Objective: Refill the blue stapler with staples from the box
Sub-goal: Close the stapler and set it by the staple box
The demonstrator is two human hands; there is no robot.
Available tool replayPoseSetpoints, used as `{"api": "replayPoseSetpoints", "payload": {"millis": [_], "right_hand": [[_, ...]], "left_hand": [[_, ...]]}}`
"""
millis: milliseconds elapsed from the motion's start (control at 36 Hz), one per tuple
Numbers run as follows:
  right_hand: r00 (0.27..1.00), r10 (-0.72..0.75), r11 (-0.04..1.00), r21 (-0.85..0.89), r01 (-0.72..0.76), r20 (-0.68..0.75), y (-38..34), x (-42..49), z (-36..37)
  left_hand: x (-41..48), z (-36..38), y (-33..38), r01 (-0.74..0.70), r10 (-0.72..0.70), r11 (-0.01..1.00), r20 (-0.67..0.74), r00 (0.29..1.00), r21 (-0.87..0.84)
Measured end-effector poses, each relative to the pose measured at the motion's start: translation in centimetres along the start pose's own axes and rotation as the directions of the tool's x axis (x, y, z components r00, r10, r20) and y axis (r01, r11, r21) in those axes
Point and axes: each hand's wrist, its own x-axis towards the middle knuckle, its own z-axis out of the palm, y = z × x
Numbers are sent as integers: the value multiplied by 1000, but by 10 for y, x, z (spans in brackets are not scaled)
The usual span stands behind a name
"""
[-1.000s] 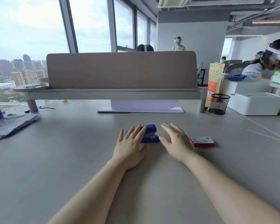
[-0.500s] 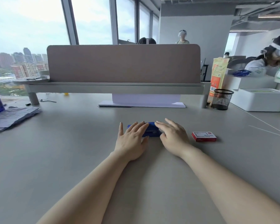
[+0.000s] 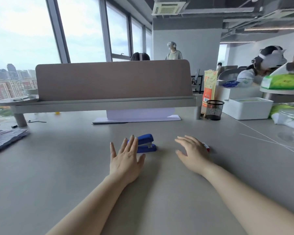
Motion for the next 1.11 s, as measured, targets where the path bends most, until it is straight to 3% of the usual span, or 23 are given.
{"api": "replayPoseSetpoints", "payload": {"millis": [139, 306, 417, 528, 667, 1111], "right_hand": [[995, 83, 994, -64, -87, -57, 31, -15, -25], [981, 132, 983, -145, -112, 141, 59, -35, -40], [987, 94, 990, -116, -79, 131, 58, -30, -36], [969, 122, 986, -142, -92, 217, 53, -11, -24], [964, 163, 986, -59, -153, 209, 56, 23, -5], [967, 150, 989, -26, -148, 206, 82, 153, 41]], "left_hand": [[5, 2, 3, 33, -34, 999, 36, 999, 1], [5, 4, 5, 21, -22, 1000, 75, 997, 9], [10, 6, 5, 8, -10, 1000, 104, 995, 19], [26, 12, 9, -6, 4, 1000, 122, 993, 14], [60, 25, 15, -11, 14, 1000, 151, 989, -20], [194, 77, 12, -51, 60, 997, 185, 981, -52]]}}
